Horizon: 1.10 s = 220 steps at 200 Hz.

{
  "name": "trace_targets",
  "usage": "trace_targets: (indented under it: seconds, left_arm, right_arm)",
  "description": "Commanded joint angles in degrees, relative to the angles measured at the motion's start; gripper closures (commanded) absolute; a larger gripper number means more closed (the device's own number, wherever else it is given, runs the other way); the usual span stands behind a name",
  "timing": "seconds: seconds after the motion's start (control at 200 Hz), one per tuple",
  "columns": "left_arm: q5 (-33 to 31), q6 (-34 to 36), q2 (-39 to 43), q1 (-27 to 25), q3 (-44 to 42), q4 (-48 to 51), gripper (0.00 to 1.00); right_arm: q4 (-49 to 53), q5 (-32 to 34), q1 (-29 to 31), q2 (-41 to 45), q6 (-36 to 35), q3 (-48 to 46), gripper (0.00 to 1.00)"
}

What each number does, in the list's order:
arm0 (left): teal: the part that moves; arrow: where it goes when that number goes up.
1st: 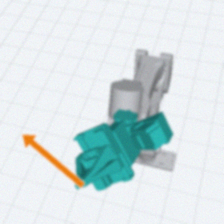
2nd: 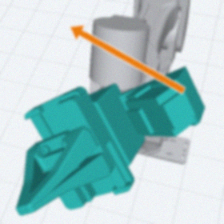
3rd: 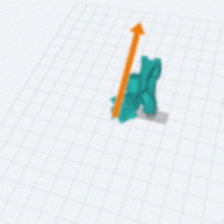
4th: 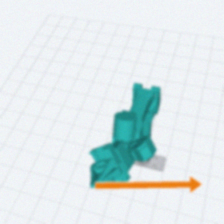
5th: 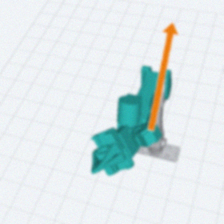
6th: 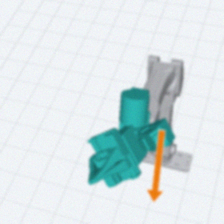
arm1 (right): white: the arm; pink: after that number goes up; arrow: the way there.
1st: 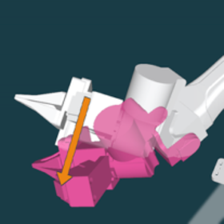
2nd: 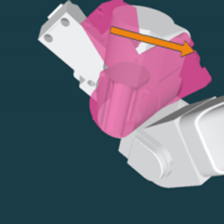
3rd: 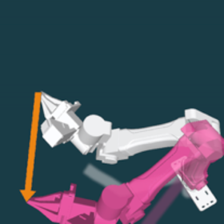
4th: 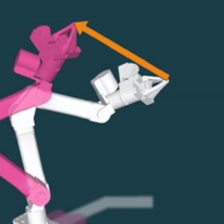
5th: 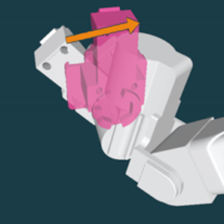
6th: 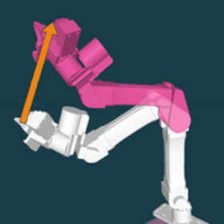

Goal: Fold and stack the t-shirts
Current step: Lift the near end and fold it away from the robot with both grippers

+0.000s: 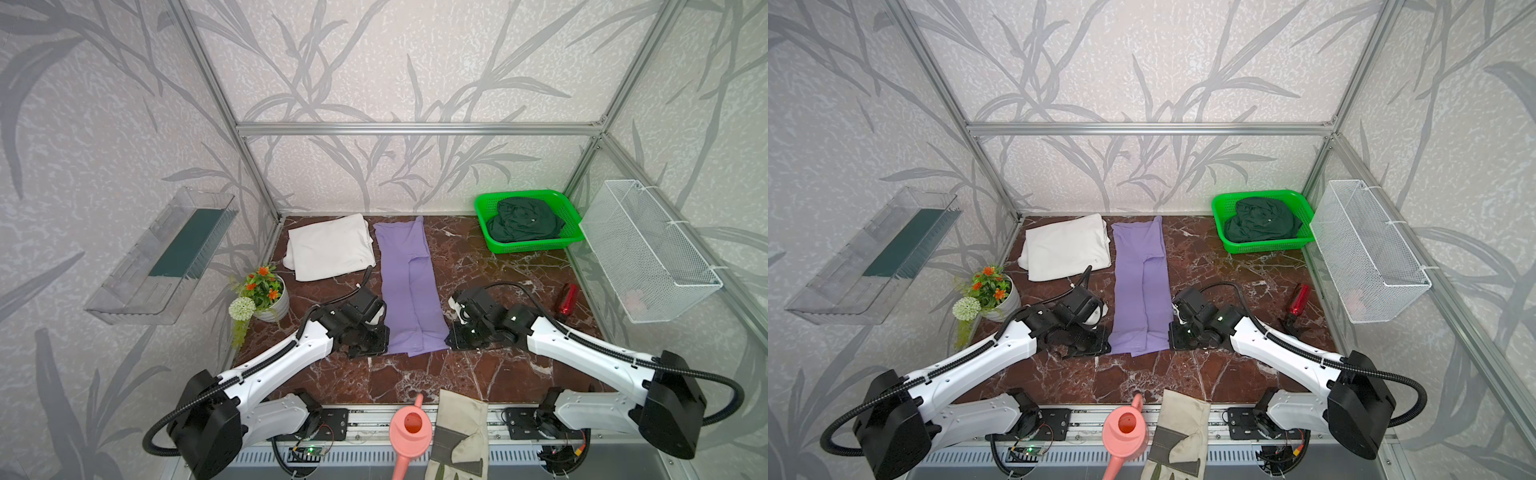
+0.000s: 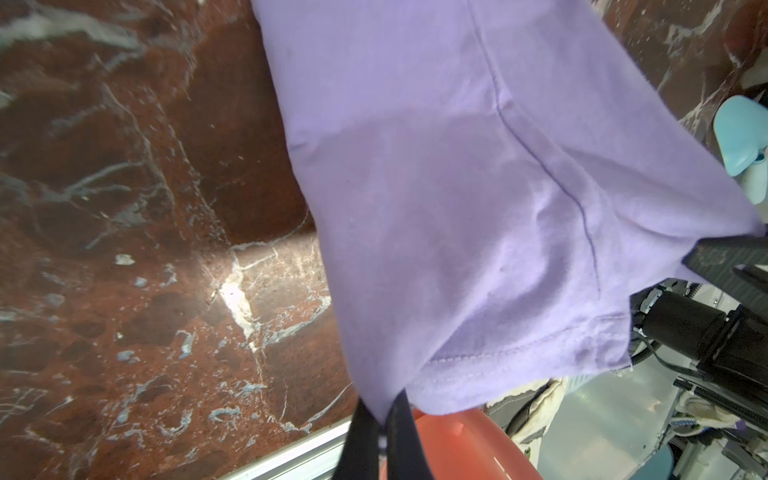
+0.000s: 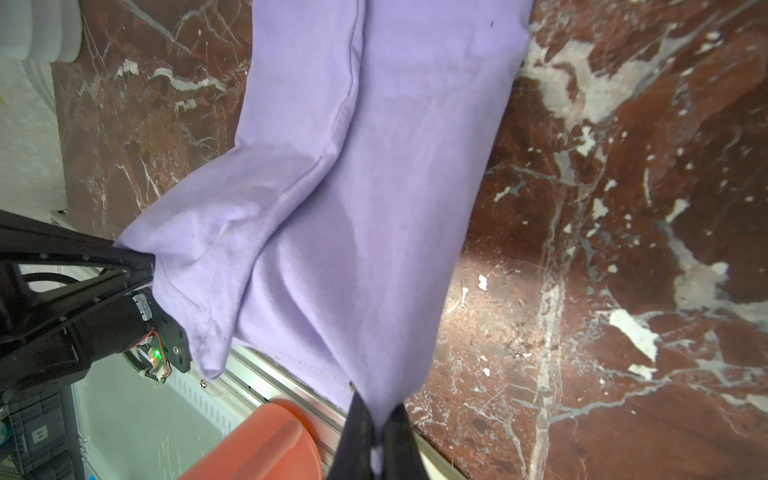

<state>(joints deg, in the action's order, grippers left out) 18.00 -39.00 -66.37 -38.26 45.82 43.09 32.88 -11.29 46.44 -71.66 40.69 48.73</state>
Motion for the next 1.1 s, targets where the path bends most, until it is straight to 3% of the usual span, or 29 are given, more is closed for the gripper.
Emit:
trace_targets:
  seconds: [0.0, 0.32, 0.66, 1.095]
  left_arm:
    - [-8.3, 1.2, -0.1, 0.3, 2.9, 4.8, 1.0]
    - [-15.8, 5.7, -7.7, 3.8, 11.4, 1.5, 1.0]
    - [-12.9, 10.6, -20.3, 12.1, 21.9, -1.8, 1.0]
    - [-10.4, 13.0, -35.4, 16.0, 34.3, -1.6, 1.0]
  right_arm:
    - [3.1, 5.7, -1.1, -0.7, -0.7, 2.5, 1.0]
    - [-1.0, 4.0, -8.0, -6.4, -5.9, 9.4, 1.0]
    - [-3.8, 0.8, -13.7, -17.2, -10.5, 17.6, 1.0]
    - [-4.3, -4.8, -19.4, -33.5, -15.7, 29.7, 1.0]
